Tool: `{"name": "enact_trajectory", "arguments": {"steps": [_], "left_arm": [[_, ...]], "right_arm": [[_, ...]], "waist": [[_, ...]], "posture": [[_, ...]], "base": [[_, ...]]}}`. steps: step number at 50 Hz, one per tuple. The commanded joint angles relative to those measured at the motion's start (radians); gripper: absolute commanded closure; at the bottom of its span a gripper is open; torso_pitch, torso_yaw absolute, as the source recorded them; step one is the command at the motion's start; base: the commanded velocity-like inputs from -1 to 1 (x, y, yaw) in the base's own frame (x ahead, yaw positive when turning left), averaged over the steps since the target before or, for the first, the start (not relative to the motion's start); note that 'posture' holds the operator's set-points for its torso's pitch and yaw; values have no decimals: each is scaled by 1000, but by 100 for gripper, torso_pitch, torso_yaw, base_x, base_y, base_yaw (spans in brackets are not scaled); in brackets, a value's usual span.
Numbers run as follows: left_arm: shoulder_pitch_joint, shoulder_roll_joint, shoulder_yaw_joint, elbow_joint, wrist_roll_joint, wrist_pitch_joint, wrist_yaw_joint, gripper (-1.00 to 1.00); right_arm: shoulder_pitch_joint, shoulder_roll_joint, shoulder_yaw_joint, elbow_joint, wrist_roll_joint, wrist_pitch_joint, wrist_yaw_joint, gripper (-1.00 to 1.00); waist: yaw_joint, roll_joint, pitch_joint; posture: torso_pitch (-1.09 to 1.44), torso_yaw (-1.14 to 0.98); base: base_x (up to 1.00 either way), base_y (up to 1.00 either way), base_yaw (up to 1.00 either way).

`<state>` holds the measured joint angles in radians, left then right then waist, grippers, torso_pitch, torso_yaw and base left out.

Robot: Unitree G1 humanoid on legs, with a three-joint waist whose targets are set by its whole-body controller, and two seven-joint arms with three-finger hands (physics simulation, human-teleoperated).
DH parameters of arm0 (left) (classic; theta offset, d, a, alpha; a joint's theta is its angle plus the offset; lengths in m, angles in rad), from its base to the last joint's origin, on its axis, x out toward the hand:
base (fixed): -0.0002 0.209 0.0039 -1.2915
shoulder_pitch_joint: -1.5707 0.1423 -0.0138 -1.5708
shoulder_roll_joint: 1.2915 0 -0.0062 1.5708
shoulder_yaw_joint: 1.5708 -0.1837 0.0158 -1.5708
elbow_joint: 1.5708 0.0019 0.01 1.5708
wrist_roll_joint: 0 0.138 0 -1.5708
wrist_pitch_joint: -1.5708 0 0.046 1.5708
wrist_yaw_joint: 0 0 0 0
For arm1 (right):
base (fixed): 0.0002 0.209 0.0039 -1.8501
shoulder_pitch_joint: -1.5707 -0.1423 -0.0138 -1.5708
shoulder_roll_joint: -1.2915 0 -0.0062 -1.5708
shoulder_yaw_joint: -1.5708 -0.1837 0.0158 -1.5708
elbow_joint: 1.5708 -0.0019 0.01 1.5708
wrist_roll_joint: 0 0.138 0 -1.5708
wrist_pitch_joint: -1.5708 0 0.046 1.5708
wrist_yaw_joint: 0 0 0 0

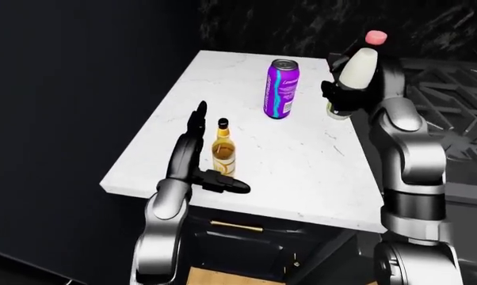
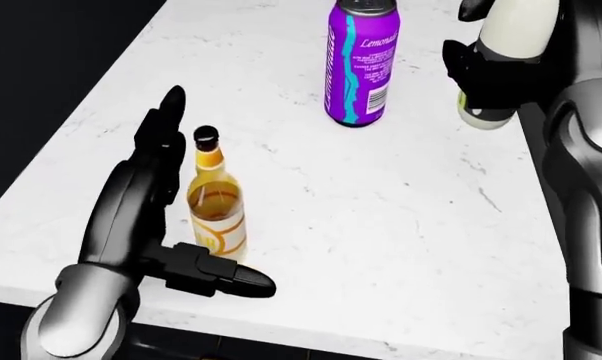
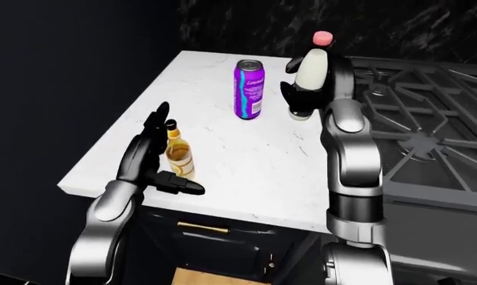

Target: Move the drinks to the dining counter.

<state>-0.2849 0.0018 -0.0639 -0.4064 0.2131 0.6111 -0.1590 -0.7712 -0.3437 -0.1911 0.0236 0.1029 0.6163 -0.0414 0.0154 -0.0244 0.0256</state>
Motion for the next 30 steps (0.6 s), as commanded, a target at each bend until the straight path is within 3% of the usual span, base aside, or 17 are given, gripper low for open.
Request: {"name": "enact_trajectory", "arguments": {"steps": [1, 7, 10, 19, 24, 28, 30], "left_arm": [[-20, -4, -8, -31, 4, -23, 1, -100], [-23, -12, -13, 0, 7, -45, 1, -100], [-22, -15, -18, -10, 11, -36, 0, -83], [-27, -23, -29, -20, 20, -27, -3, -4], [-23, -26, -31, -24, 22, -28, -3, 22], [-23, -28, -33, -41, 23, -16, -7, 62], [-27, -28, -30, -60, 22, 2, -9, 99]], "right_arm": [[-33, -13, -13, -38, -3, -35, -4, 100], [-31, -13, -14, -42, 0, -32, -4, 100], [-26, -11, -15, -40, 1, -37, -5, 100], [-22, -11, -15, -38, 3, -41, -5, 100], [-20, -12, -16, -43, 4, -39, -5, 100], [-20, -11, -15, -48, 4, -34, -6, 100], [-21, -11, -15, -46, 3, -36, -5, 100]], "waist": [[-1, -4, -24], [0, -5, -24], [0, -4, -24], [-1, -5, -24], [-1, -5, -25], [-1, -6, -25], [-2, -6, -26]], "posture": [[0, 0], [0, 0], [0, 0], [0, 0], [0, 0], [0, 0], [0, 0]], "base": [[0, 0, 0], [0, 0, 0], [0, 0, 0], [0, 0, 0], [0, 0, 0], [0, 0, 0], [0, 0, 0]]}}
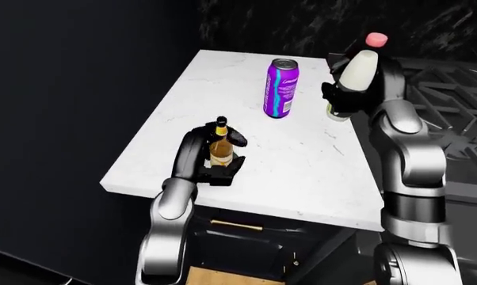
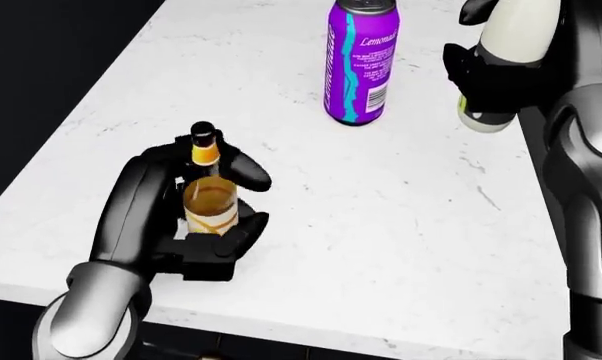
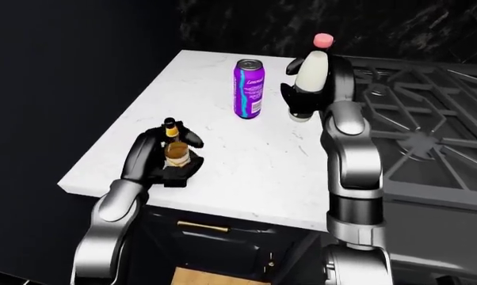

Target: Move the drinks to the dining counter.

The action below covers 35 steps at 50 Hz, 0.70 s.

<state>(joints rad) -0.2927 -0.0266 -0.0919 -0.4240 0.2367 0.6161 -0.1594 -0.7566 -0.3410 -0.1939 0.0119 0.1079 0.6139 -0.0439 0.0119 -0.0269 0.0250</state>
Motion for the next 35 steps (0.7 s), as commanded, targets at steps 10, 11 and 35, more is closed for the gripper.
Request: {"name": "enact_trajectory", "arguments": {"steps": [10, 11, 35], "left_arm": [[-52, 14, 18, -166, -11, 105, -20, 100], [-56, 17, 24, -179, -15, 117, -21, 100], [-167, 73, 72, -431, -101, 403, -12, 100]], "right_arm": [[-41, -16, -12, -53, -1, -14, -3, 100], [-40, -17, -14, -58, 0, -12, -2, 100], [-3, -43, -39, -202, 22, 84, -2, 100]], "waist": [[1, -3, -23], [1, -3, -22], [-6, 7, -54]], "posture": [[0, 0], [0, 0], [0, 0]], "base": [[0, 0, 0], [0, 0, 0], [-12, 1, 0]]}}
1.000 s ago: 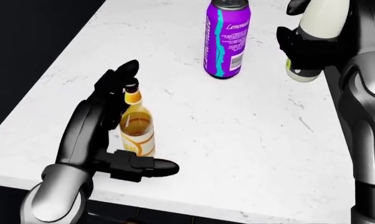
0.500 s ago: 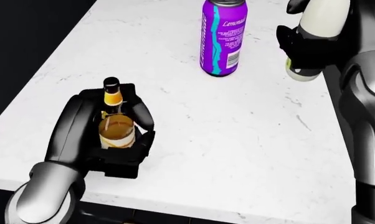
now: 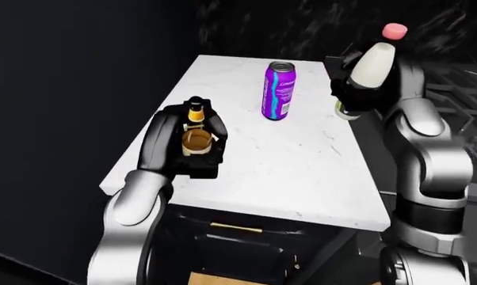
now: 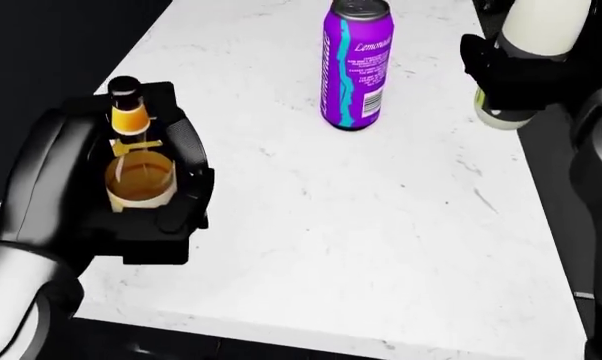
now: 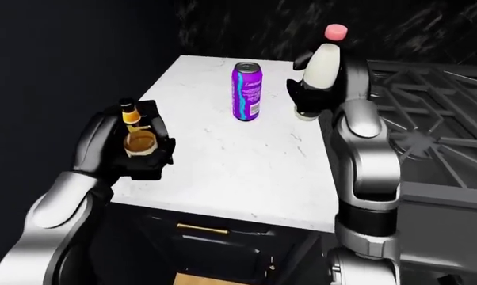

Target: Move the drinks to the dining counter.

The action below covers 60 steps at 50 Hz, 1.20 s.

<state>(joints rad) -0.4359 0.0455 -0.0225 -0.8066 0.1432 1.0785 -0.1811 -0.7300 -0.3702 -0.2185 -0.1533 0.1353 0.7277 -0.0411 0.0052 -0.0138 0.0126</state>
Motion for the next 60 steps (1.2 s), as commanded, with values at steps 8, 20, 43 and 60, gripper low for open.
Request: {"name": "enact_trajectory", "arguments": {"steps": [8, 20, 43, 60], "left_arm": [[-10, 2, 4, -50, -26, -71, 22, 100], [-5, 9, 6, -45, -42, -80, 31, 100], [11, 5, -3, -50, -36, -88, 26, 100], [0, 20, 21, -57, -61, -75, 33, 100]], "right_arm": [[-24, -12, -16, -57, -1, -19, -4, 100], [-18, -10, -13, -72, -3, -18, -1, 100], [-8, -3, -6, -126, -7, 14, 24, 100], [18, 20, -2, -182, 4, 40, 87, 100]], "waist": [[11, -28, -24], [38, 67, -45], [-3, -48, -28], [46, -87, 47]], "posture": [[0, 0], [0, 0], [0, 0], [0, 0]], "base": [[-89, 15, 0], [-89, 16, 0], [-91, 17, 0], [-5, 0, 100]]}}
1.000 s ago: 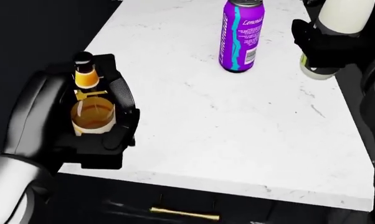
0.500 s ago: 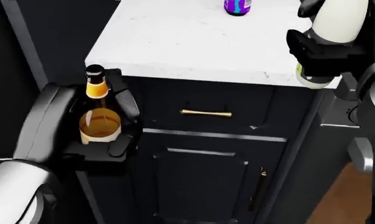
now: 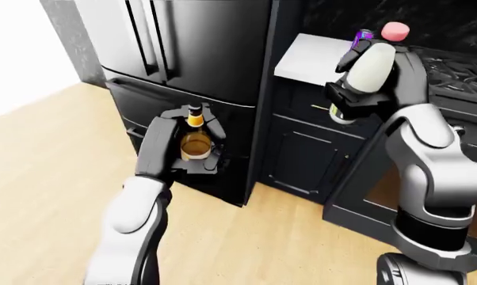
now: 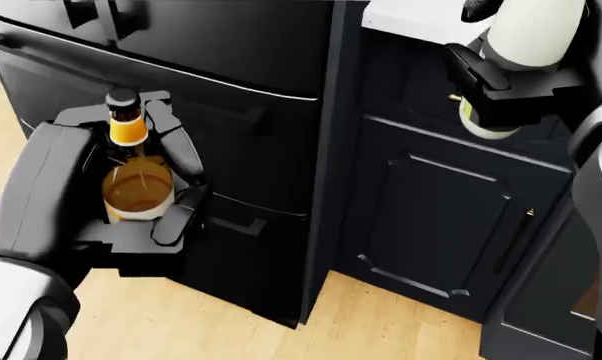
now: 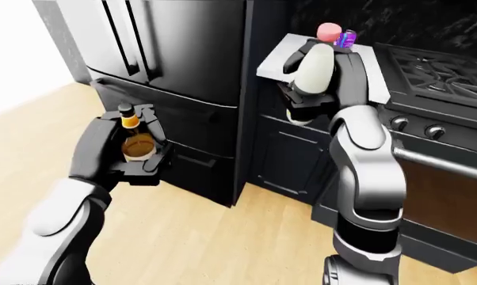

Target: Move the drinks to the dining counter.

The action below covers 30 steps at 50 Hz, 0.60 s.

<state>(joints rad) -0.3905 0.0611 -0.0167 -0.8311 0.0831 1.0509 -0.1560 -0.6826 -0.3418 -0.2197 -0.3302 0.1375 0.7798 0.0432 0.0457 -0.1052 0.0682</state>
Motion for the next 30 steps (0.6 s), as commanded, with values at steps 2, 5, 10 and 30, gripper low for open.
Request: {"name": "enact_trajectory", "arguments": {"steps": [2, 5, 10, 30], "left_arm": [[-51, 6, 16, -34, -2, -41, 9, 100], [-58, 7, 17, -37, -3, -33, 11, 100], [-57, 8, 16, -38, -4, -32, 13, 100], [-54, 26, 55, -50, -40, -28, 21, 100]], "right_arm": [[-29, -9, -1, -7, 3, -13, 4, 100], [-30, -10, -2, -5, 4, -18, 7, 100], [-26, -10, -1, -14, 3, -14, 8, 100], [5, 18, 17, -81, -22, 8, 21, 100]], "waist": [[3, 26, -28], [-11, 73, -15], [-12, 180, -39], [-9, 19, -48]], "posture": [[0, 0], [0, 0], [0, 0], [0, 0]], "base": [[0, 0, 100], [0, 0, 100], [0, 0, 100], [0, 0, 100]]}}
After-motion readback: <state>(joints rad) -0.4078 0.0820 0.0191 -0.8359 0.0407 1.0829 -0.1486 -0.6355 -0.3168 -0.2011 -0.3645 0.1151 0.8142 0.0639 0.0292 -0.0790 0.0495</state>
